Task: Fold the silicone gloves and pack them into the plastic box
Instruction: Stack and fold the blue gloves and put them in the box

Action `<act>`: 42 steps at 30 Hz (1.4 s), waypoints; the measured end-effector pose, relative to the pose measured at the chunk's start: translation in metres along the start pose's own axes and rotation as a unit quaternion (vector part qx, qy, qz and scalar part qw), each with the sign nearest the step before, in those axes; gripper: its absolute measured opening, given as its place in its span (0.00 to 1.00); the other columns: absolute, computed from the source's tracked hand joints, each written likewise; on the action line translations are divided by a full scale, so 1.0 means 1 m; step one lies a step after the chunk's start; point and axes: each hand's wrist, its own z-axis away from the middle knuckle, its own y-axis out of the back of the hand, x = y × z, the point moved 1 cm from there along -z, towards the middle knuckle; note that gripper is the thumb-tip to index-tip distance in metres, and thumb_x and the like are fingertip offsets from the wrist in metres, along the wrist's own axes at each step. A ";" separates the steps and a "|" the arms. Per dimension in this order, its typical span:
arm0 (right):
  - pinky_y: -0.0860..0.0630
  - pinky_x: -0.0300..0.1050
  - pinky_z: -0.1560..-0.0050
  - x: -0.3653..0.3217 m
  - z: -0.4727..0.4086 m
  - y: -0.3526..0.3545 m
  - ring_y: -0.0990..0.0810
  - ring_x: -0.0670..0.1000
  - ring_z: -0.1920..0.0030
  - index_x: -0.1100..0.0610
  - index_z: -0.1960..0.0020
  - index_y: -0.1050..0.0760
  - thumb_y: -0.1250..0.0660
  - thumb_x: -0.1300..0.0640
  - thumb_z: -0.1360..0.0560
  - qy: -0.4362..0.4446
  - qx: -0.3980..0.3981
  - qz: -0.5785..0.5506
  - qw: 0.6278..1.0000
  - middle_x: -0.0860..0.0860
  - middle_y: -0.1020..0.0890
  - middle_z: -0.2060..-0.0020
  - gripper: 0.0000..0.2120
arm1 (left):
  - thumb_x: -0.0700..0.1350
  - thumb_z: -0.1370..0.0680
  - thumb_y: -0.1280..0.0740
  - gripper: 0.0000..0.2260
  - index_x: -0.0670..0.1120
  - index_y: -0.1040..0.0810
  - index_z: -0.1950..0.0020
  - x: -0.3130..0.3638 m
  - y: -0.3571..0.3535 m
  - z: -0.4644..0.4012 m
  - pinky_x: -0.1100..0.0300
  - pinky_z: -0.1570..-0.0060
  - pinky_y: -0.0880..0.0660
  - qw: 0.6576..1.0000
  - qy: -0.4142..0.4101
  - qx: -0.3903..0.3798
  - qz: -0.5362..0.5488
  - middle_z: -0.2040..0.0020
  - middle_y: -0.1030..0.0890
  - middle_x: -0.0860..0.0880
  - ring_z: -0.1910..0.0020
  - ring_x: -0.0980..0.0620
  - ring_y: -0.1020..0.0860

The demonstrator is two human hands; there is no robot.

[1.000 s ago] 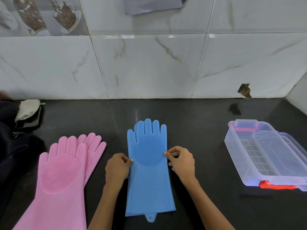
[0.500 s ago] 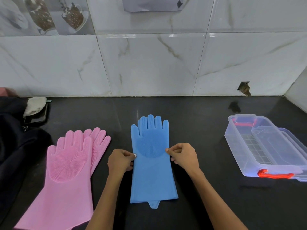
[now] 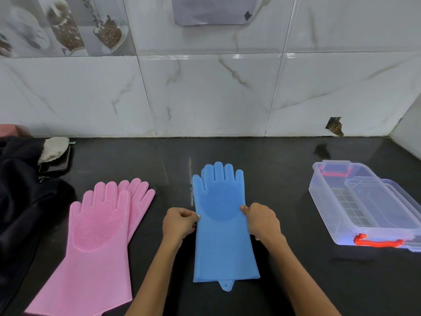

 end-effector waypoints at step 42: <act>0.20 0.43 0.50 0.046 -0.037 0.049 0.15 0.49 0.54 0.53 0.46 0.18 0.18 0.58 0.42 0.619 0.016 0.336 0.710 0.50 0.14 0.52 0.25 | 0.46 0.34 0.21 0.24 0.49 0.20 0.39 0.008 0.017 -0.003 0.66 0.55 0.20 0.554 -0.580 -0.139 -0.581 0.46 0.17 0.50 0.49 0.56 0.19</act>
